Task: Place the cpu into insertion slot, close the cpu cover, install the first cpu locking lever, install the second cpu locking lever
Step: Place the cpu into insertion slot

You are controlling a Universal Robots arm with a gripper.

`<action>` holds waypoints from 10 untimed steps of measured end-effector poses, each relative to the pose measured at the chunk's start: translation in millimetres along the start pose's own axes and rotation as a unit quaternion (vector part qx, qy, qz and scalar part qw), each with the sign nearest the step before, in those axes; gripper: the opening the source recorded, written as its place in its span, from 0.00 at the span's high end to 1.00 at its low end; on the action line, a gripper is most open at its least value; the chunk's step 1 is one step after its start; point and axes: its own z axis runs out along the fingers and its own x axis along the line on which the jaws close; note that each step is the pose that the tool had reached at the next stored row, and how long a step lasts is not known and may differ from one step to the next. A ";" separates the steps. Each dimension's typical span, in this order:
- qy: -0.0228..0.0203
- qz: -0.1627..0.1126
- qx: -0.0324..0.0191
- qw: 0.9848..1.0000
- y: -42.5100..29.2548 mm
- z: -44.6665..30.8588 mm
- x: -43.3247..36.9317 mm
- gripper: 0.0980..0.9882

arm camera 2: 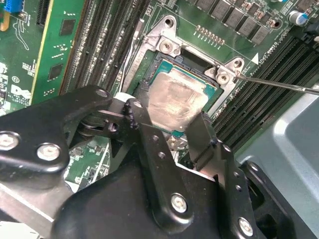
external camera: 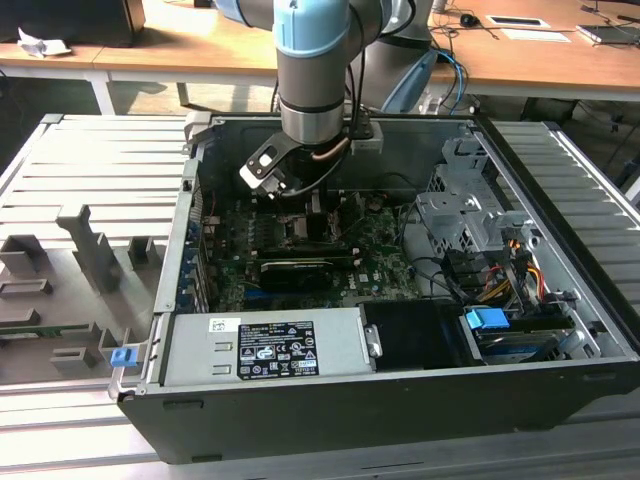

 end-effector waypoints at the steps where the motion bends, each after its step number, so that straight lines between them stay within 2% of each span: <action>1: 0.000 0.000 0.000 1.000 0.0 -0.9 -0.1 0.44; 2: 0.000 0.000 0.000 1.000 0.1 -2.1 0.0 0.36; 5: 0.000 0.000 0.000 1.000 0.1 -2.0 -0.1 0.36; 6: 0.000 0.000 0.000 1.000 0.1 -2.0 -0.1 0.46; 8: 0.000 0.000 0.000 1.000 0.1 -1.8 -0.3 0.46; 10: -0.003 0.000 0.000 1.000 0.1 -1.9 -0.3 0.46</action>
